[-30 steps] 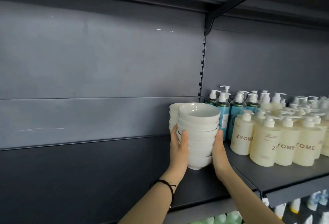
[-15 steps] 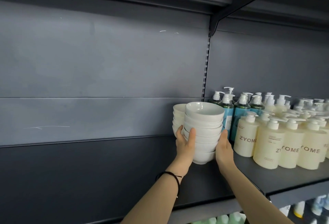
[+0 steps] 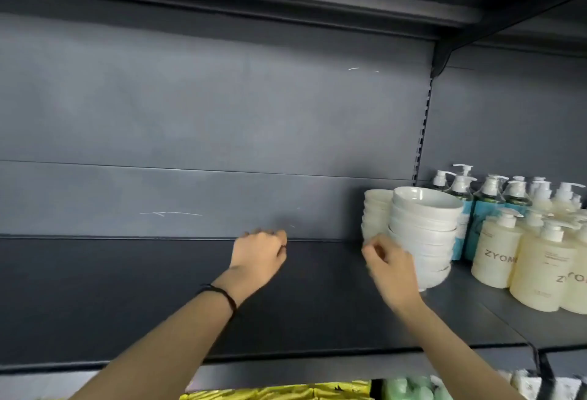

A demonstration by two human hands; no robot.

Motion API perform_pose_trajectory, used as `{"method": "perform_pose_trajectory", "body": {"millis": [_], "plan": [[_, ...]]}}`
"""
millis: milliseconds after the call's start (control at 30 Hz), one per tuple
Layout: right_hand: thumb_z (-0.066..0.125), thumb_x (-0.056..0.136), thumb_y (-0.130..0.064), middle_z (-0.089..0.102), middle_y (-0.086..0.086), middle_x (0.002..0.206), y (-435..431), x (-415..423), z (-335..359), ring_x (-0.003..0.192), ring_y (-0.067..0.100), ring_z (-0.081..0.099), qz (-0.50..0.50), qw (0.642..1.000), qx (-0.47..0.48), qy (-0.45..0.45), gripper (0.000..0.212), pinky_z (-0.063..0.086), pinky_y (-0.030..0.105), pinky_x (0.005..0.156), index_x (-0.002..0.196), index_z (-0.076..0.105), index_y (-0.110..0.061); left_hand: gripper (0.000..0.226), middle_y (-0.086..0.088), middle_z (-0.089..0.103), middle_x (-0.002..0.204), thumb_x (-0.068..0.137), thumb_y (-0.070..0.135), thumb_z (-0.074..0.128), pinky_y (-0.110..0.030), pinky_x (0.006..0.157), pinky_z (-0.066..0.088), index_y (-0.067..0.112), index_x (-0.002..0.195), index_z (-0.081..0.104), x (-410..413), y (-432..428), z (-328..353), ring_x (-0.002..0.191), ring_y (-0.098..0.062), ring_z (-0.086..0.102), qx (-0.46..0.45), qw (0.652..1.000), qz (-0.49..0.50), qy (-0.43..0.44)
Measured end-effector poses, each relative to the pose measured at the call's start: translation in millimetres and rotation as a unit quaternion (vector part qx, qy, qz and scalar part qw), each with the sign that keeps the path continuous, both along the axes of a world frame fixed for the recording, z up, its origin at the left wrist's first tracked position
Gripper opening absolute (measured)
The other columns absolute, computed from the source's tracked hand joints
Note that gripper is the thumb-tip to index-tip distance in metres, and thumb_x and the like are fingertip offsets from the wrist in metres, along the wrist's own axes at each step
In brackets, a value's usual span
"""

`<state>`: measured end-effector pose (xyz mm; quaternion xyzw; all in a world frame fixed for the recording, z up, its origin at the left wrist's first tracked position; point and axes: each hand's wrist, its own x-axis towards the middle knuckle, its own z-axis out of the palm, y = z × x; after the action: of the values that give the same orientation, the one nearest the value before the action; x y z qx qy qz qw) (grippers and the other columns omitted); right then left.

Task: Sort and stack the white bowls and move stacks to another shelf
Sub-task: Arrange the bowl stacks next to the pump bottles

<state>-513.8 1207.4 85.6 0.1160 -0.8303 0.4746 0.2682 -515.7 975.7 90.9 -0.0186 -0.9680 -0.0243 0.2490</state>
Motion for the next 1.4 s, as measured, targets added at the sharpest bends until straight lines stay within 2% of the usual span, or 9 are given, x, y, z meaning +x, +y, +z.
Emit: {"method": "perform_pose_trajectory", "body": {"millis": [133, 200, 300, 467, 567, 667, 733, 1033, 1400], "plan": [[0.060, 0.092, -0.028, 0.063, -0.013, 0.073, -88.0, 8.1, 8.3, 0.070, 0.003, 0.058, 0.170, 0.951, 0.252, -0.055, 0.016, 0.049, 0.029, 0.074, 0.076, 0.060, -0.031, 0.026, -0.004, 0.064, 0.110, 0.097, 0.030, 0.039, -0.035, 0.089, 0.041, 0.017, 0.113, 0.056, 47.1, -85.8, 7.0, 0.107, -0.027, 0.056, -0.096, 0.992, 0.076, 0.006], [0.061, 0.092, -0.029, 0.068, -0.016, 0.090, -143.8, 21.2, 11.4, 0.088, -0.001, 0.062, 0.255, 0.923, 0.283, -0.059, 0.007, 0.050, 0.025, 0.084, 0.091, 0.068, -0.030, 0.024, -0.004, 0.065, 0.105, 0.095, 0.031, 0.043, -0.035, 0.086, 0.041, 0.016, 0.106, 0.059, 81.6, -139.8, 9.6, 0.103, -0.028, 0.059, -0.071, 0.990, 0.120, 0.016], [0.060, 0.094, -0.035, 0.066, -0.016, 0.112, -235.1, 48.8, 16.4, 0.105, 0.001, 0.059, 0.326, 0.895, 0.303, -0.038, 0.021, 0.048, 0.026, 0.094, 0.112, 0.067, -0.027, 0.016, -0.007, 0.070, 0.085, 0.083, 0.028, 0.061, -0.035, 0.074, 0.045, 0.012, 0.084, 0.064, 146.6, -231.6, 10.5, 0.085, -0.032, 0.066, -0.052, 0.980, 0.183, 0.057], [0.055, 0.096, -0.043, 0.050, -0.019, 0.140, -380.3, 108.2, 21.3, 0.130, 0.006, 0.046, 0.397, 0.848, 0.351, 0.028, 0.040, 0.041, 0.031, 0.106, 0.135, 0.053, -0.034, 0.022, -0.002, 0.062, 0.057, 0.057, 0.030, 0.079, -0.032, 0.051, 0.047, 0.017, 0.060, 0.062, 263.7, -375.0, 8.9, 0.053, -0.028, 0.063, -0.154, 0.943, 0.294, 0.032], [0.056, 0.094, -0.047, 0.042, -0.020, 0.149, -459.1, 146.9, 24.5, 0.138, 0.006, 0.038, 0.457, 0.817, 0.351, 0.038, 0.050, 0.035, 0.032, 0.112, 0.142, 0.045, -0.039, 0.016, -0.001, 0.068, 0.070, 0.065, 0.035, 0.069, -0.035, 0.060, 0.051, 0.022, 0.074, 0.068, 336.5, -441.5, 12.8, 0.066, -0.028, 0.069, -0.161, 0.924, 0.346, -0.006], [0.057, 0.094, -0.046, 0.040, -0.017, 0.151, -526.9, 186.0, 22.3, 0.139, 0.009, 0.038, 0.489, 0.805, 0.333, 0.044, 0.053, 0.034, 0.033, 0.113, 0.144, 0.043, -0.038, 0.031, -0.001, 0.065, 0.112, 0.088, 0.043, 0.052, -0.037, 0.088, 0.044, 0.029, 0.114, 0.063, 403.3, -492.1, 14.2, 0.108, -0.027, 0.062, -0.132, 0.901, 0.410, -0.053], [0.057, 0.094, -0.045, 0.042, -0.013, 0.152, -566.1, 210.4, 17.0, 0.139, 0.012, 0.040, 0.493, 0.804, 0.325, 0.063, 0.053, 0.036, 0.035, 0.113, 0.145, 0.044, -0.035, 0.039, 0.003, 0.059, 0.127, 0.092, 0.048, 0.045, -0.035, 0.095, 0.039, 0.033, 0.126, 0.054, 440.3, -519.5, 11.6, 0.120, -0.023, 0.054, -0.123, 0.883, 0.446, -0.079], [0.053, 0.096, -0.046, 0.043, -0.007, 0.152, -695.1, 268.3, 4.1, 0.139, 0.016, 0.039, 0.494, 0.778, 0.360, 0.145, 0.056, 0.034, 0.038, 0.112, 0.147, 0.041, -0.029, 0.050, 0.009, 0.040, 0.150, 0.094, 0.054, 0.040, -0.040, 0.109, 0.027, 0.042, 0.142, 0.037, 509.6, -599.5, -10.2, 0.137, -0.017, 0.037, -0.099, 0.856, 0.499, -0.091], [0.051, 0.096, -0.047, 0.044, -0.003, 0.152, -862.2, 271.6, -5.5, 0.138, 0.022, 0.040, 0.508, 0.758, 0.379, 0.154, 0.059, 0.041, 0.040, 0.106, 0.148, 0.039, -0.024, 0.049, 0.008, 0.052, 0.139, 0.093, 0.055, 0.040, -0.039, 0.109, 0.023, 0.040, 0.140, 0.042, 494.4, -741.2, -17.6, 0.131, -0.017, 0.042, -0.095, 0.842, 0.522, -0.097]]}}
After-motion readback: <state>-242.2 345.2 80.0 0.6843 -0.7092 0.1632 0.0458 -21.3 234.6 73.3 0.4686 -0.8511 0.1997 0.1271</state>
